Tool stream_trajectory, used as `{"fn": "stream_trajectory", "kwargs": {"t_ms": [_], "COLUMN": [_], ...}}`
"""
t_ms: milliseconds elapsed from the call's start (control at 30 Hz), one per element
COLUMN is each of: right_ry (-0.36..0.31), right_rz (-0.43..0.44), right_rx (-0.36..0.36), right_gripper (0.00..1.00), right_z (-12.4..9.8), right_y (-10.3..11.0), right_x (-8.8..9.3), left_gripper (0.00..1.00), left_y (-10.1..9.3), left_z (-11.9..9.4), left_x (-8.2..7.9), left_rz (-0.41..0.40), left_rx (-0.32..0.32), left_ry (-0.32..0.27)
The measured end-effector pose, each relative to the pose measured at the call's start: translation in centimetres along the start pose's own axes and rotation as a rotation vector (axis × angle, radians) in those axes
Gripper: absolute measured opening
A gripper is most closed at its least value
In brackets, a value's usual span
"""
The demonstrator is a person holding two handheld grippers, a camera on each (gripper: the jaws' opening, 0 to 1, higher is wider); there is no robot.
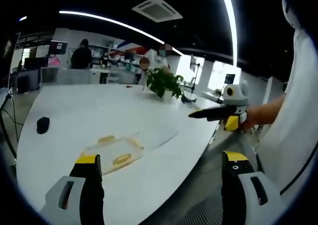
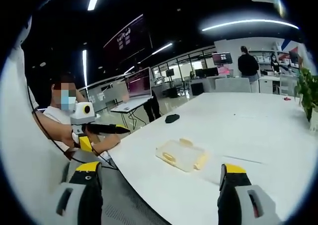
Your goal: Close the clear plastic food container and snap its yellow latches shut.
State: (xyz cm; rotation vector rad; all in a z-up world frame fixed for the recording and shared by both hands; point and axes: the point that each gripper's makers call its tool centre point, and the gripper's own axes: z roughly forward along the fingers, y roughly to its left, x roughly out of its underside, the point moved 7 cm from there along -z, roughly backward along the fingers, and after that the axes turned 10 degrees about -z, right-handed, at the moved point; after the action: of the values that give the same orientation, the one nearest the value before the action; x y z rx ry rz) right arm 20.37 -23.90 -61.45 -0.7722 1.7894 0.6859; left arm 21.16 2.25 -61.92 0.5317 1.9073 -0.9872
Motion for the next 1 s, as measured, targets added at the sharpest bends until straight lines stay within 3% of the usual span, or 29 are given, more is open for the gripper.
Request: {"fn": "stream_trajectory", "kwargs": {"t_ms": [767, 1000], "right_ry": [0.005, -0.019], "right_rz": [-0.029, -0.047], "right_rx": [-0.006, -0.005], "right_gripper": [0.99, 0.99], "right_z": [0.0, -0.2], "right_y": [0.1, -0.1], "right_x": [-0.2, -1.4], "left_gripper": [0.99, 0.99], "left_y": [0.0, -0.3], "left_z": [-0.1, -0.1], "left_x": [-0.3, -0.9], "left_rz": [-0.006, 0.029], "left_rx": [0.005, 0.017], "left_ry": [-0.013, 0.008]}}
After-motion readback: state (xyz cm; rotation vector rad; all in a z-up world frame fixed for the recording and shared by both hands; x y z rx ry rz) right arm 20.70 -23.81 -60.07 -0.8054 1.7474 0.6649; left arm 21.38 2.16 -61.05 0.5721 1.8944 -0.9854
